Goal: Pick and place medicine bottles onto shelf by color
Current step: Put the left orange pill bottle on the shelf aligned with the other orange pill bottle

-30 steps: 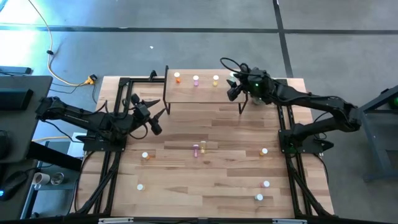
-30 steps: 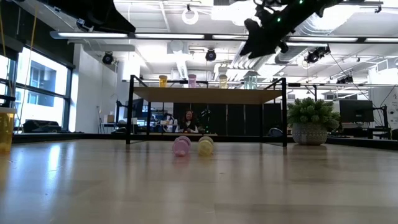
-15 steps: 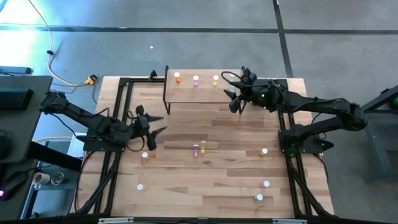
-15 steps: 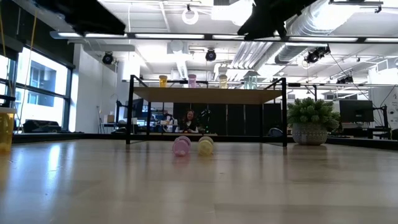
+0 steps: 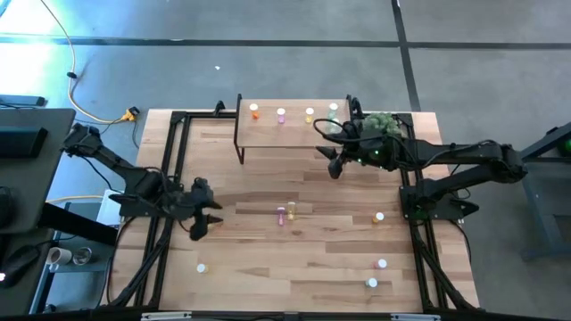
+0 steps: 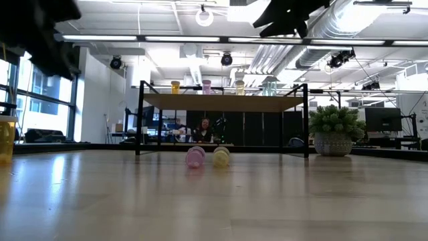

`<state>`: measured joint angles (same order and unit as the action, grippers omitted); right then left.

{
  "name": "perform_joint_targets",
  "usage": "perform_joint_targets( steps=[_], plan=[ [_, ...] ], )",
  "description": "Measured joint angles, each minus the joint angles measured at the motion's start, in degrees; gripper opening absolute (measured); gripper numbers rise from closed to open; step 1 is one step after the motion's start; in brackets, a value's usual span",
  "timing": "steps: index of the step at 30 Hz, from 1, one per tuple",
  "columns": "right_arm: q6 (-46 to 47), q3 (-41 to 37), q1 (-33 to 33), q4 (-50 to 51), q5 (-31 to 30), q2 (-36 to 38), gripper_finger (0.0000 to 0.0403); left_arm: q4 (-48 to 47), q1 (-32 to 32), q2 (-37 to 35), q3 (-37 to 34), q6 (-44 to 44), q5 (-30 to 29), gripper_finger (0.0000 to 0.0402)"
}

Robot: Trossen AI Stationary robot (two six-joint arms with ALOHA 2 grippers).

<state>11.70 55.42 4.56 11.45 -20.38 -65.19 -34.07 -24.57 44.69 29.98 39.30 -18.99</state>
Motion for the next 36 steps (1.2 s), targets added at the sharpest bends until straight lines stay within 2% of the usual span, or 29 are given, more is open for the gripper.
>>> perform_joint_targets(
  steps=[7, 15, 22, 28, 32, 36],
  plan=[
    [2.5, 0.0, -3.3, 1.5, 0.0, 0.0, 0.0195, -8.9, -8.5, 0.0, 0.0, 13.2, 1.7, 0.0193],
    [3.9, 0.0, -5.7, 3.0, 0.0, 0.0, 0.0195, -13.0, -18.3, 0.5, 0.0, 26.3, -3.7, 0.0193],
    [3.9, 0.0, -7.0, 4.3, 0.0, -0.1, 0.0195, -14.2, -25.9, 2.2, 0.0, 36.0, -4.3, 0.0193],
    [3.9, 0.0, -7.0, 5.4, 0.0, -0.1, 0.0195, -17.3, -30.2, 7.3, 0.0, 45.2, -8.1, 0.0193],
    [3.9, 0.0, -7.0, 5.9, 0.0, -0.1, 0.0195, -17.4, -30.8, 12.3, 0.0, 49.6, -10.7, 0.0193],
    [3.8, 0.0, -7.0, 6.2, 0.0, -0.1, 0.0195, -17.3, -30.8, 18.2, 0.0, 53.2, -10.6, 0.0193]
  ],
)
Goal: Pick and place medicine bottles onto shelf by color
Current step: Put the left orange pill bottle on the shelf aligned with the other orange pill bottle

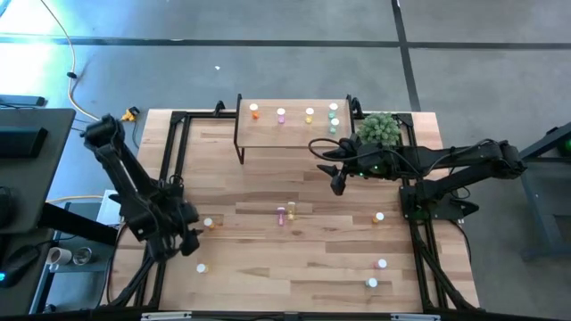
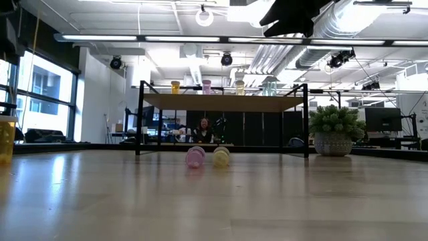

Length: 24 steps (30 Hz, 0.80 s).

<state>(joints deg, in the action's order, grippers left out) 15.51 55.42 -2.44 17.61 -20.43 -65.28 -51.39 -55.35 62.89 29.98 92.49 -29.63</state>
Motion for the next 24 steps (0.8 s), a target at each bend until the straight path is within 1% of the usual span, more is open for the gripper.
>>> perform_joint_targets(
  steps=[4, 8, 12, 18, 24],
  plan=[
    [-0.5, 0.0, 0.0, 0.1, 0.0, 0.0, 0.0195, 0.3, 0.0, 5.2, 0.0, 2.5, -0.7, 0.0193],
    [-0.5, 0.0, 0.0, 0.2, 0.0, 0.0, 0.0195, 2.0, 0.0, 8.2, 0.0, 3.4, -1.5, 0.0193],
    [-0.5, 0.0, 0.0, 0.2, 0.0, 0.0, 0.0195, 3.5, 0.0, 9.0, 0.0, 3.4, -2.7, 0.0193],
    [-0.5, 0.0, 0.0, 0.2, 0.0, 0.0, 0.0195, 3.2, 0.8, 9.0, 0.0, 3.4, -5.8, 0.0193],
    [-0.5, 0.0, 0.0, 0.2, 0.0, 0.0, 0.0195, 3.2, 3.2, 9.0, 0.0, 3.2, -6.2, 0.0193]
  ],
)
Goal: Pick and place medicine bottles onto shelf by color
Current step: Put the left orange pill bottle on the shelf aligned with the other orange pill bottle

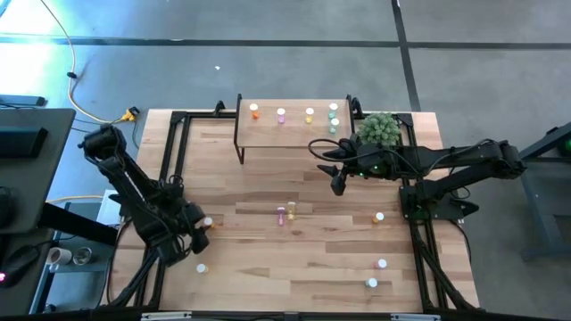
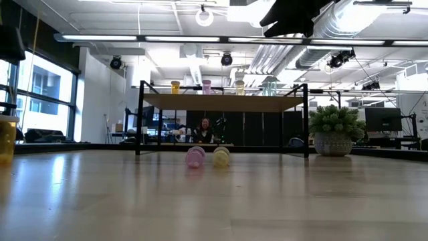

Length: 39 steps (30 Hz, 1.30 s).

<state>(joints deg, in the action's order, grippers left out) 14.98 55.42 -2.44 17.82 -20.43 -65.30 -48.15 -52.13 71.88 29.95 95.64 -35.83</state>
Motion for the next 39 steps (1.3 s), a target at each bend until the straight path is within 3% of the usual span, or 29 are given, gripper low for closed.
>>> perform_joint_targets(
  steps=[21, 33, 39],
  plan=[
    [0.5, 0.0, 0.0, 0.0, 0.0, 0.0, 0.0195, 3.4, 1.5, 0.0, 0.0, -4.8, -3.4, 0.0191],
    [0.6, 0.0, 0.0, 0.0, 0.0, 0.0, 0.0195, 3.4, 1.5, 0.0, 0.0, -4.8, -3.4, 0.0120],
    [0.6, 0.0, 0.0, 0.0, 0.0, 0.0, 0.0195, 3.6, 1.6, -0.1, 0.0, -4.7, -3.4, 0.0108]
  ],
)
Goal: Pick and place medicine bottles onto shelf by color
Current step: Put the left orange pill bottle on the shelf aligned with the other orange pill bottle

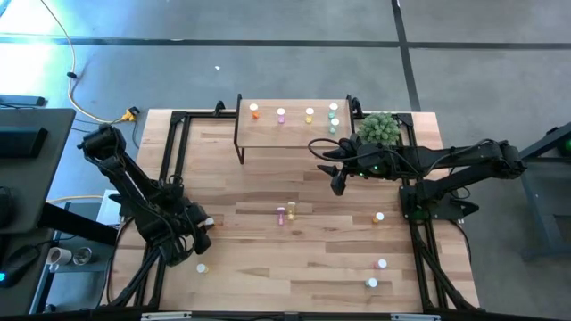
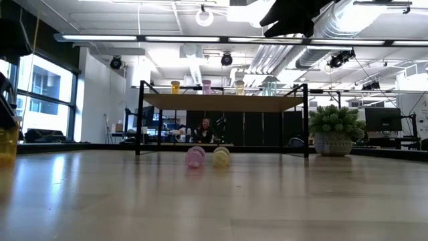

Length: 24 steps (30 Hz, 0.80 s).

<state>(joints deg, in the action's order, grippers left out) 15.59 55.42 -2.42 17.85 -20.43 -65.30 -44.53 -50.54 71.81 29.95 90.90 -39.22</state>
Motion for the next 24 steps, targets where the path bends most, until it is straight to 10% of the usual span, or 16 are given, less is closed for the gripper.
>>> perform_joint_targets(
  steps=[9, 24],
  plan=[
    [-0.1, 0.0, 0.0, -0.1, -1.5, 0.0, 0.0195, 0.9, 8.3, -5.9, 3.7, -10.1, -0.1, 0.0120],
    [1.1, 0.0, 0.0, -0.1, -1.6, 0.0, 0.0195, 1.1, 35.8, -13.7, 28.3, -66.3, 2.7, 0.0121]
  ],
)
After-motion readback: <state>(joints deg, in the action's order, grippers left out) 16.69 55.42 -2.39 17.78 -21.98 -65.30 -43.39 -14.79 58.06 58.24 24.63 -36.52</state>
